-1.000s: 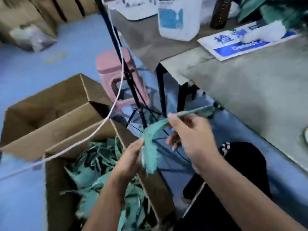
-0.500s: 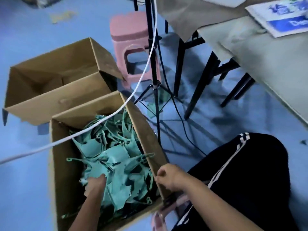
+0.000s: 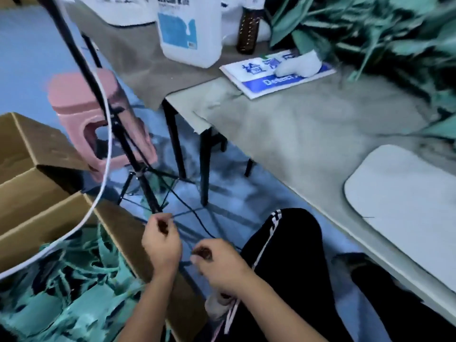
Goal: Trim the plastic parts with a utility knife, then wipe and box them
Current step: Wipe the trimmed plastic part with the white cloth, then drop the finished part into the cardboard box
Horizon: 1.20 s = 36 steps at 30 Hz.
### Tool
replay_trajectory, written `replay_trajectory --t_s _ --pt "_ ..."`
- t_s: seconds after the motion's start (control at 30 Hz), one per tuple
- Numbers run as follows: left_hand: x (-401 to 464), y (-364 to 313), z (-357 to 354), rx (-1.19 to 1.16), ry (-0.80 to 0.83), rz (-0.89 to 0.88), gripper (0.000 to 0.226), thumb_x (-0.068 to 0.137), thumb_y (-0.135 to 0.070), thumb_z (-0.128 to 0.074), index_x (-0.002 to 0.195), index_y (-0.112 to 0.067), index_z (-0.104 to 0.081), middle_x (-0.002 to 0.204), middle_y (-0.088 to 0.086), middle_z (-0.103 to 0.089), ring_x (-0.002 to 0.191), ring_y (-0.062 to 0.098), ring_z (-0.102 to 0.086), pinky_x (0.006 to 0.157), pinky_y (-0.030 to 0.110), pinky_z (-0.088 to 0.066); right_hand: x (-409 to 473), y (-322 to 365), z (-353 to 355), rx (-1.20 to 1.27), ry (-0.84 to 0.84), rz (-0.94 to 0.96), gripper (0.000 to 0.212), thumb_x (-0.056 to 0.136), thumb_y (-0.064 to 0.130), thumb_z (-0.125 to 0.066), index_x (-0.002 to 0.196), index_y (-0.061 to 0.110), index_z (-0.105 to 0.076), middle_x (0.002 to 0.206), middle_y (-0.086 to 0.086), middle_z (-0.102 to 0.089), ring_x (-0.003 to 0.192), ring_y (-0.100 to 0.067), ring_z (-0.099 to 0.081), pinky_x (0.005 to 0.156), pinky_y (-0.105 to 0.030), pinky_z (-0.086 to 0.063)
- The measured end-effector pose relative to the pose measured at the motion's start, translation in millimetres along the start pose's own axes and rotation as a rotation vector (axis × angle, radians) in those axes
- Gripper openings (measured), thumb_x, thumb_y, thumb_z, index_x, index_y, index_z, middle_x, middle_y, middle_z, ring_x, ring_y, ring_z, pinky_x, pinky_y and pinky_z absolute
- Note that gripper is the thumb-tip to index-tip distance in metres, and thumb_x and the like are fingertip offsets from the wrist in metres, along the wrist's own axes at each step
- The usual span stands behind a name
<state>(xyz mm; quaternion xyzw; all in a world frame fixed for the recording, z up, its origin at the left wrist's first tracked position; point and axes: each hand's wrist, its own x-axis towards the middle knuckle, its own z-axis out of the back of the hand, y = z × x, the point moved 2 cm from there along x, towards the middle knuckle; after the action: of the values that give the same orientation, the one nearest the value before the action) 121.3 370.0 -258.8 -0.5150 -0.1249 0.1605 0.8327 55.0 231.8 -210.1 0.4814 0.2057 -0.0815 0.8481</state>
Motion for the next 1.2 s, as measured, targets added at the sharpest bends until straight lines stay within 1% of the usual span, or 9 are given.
replay_trajectory --t_s 0.23,0.4,0.6,0.67,0.73,0.87,1.0,1.07,1.2 --pt "-62.6 -214.1 -60.9 -0.497 0.172 -0.472 0.005 0.092 -0.011 -0.057 0.095 -0.012 -0.061 0.080 -0.014 -0.066 0.072 -0.003 -0.063 0.067 0.009 -0.046 -81.9 44.5 163.5 -0.022 -0.781 0.481 0.019 0.092 0.010 -0.064 0.104 0.012 -0.078 0.101 -0.001 -0.079 0.093 -0.016 -0.070 0.087 -0.030 -0.054" --pt "-141.7 -327.2 -136.6 -0.599 0.461 -0.668 0.011 0.087 -0.008 -0.061 0.090 -0.018 -0.061 0.078 -0.011 -0.064 0.070 0.002 -0.062 0.063 0.012 -0.045 -161.0 21.1 289.3 0.070 -1.189 0.483 0.013 0.094 0.015 -0.064 0.097 0.014 -0.077 0.084 0.006 -0.076 0.074 -0.016 -0.072 0.072 -0.044 -0.059" --pt "-220.8 -375.7 -243.6 -0.375 0.743 -0.839 0.012 0.080 -0.004 -0.060 0.088 -0.012 -0.064 0.080 0.001 -0.066 0.077 0.025 -0.065 0.074 0.043 -0.054 -263.6 -95.8 406.3 0.164 -1.763 0.194 0.014 0.097 0.015 -0.062 0.090 0.019 -0.073 0.072 0.004 -0.072 0.066 -0.015 -0.069 0.066 -0.038 -0.056" --pt "-226.1 -377.4 -268.1 -0.280 0.741 -0.843 0.026 0.073 0.008 -0.057 0.089 -0.010 -0.066 0.087 0.006 -0.066 0.085 0.032 -0.062 0.080 0.049 -0.052 -280.0 -139.2 428.9 0.140 -1.751 -0.123 0.014 0.096 0.013 -0.063 0.091 0.020 -0.074 0.081 0.004 -0.075 0.079 -0.017 -0.072 0.075 -0.041 -0.059" --pt "-235.5 -384.6 -288.5 -0.239 0.721 -0.849 0.031 0.069 0.005 -0.053 0.089 -0.012 -0.068 0.091 0.007 -0.065 0.088 0.033 -0.060 0.083 0.047 -0.051 -282.6 -172.3 443.5 -0.177 -1.491 -0.442 0.011 0.095 0.019 -0.066 0.101 0.023 -0.075 0.099 0.000 -0.077 0.097 -0.025 -0.071 0.086 -0.041 -0.058" --pt "-263.6 -411.3 -316.0 -0.410 0.803 -0.801 0.015 0.082 -0.019 -0.052 0.089 -0.017 -0.065 0.088 -0.002 -0.063 0.076 0.014 -0.059 0.074 0.038 -0.051 -256.9 -183.2 439.3 -0.477 -1.120 -0.482 0.019 0.093 0.028 -0.064 0.111 0.028 -0.071 0.109 -0.002 -0.070 0.102 -0.031 -0.064 0.082 -0.040 -0.054" --pt "-286.5 -421.5 -325.9 -0.446 1.041 -1.125 0.020 0.098 -0.041 -0.060 0.107 -0.023 -0.064 0.099 -0.006 -0.063 0.093 0.015 -0.060 0.078 0.030 -0.050 -248.6 -186.9 440.5 -0.472 -1.171 -0.462 0.017 0.089 0.028 -0.065 0.103 0.023 -0.072 0.104 -0.002 -0.063 0.099 -0.030 -0.062 0.075 -0.038 -0.051" --pt "-283.0 -414.6 -328.6 -0.404 0.931 -1.273 0.021 0.096 -0.036 -0.063 0.103 -0.018 -0.068 0.099 -0.003 -0.063 0.095 0.018 -0.059 0.083 0.033 -0.047 -250.1 -191.0 443.0 -0.470 -1.223 -0.502 0.015 0.092 0.027 -0.064 0.104 0.019 -0.069 0.105 -0.004 -0.060 0.096 -0.032 -0.061 0.075 -0.039 -0.051" --pt "-251.0 -417.3 -333.9 -0.254 0.567 -1.217 0.019 0.093 -0.026 -0.064 0.105 -0.013 -0.071 0.102 0.004 -0.066 0.100 0.027 -0.057 0.092 0.035 -0.041 -257.8 -193.9 443.1 -0.351 -1.435 -0.460 0.028 0.100 0.043 -0.063 0.114 0.020 -0.065 0.111 -0.002 -0.057 0.092 -0.030 -0.058 0.080 -0.042 -0.049"
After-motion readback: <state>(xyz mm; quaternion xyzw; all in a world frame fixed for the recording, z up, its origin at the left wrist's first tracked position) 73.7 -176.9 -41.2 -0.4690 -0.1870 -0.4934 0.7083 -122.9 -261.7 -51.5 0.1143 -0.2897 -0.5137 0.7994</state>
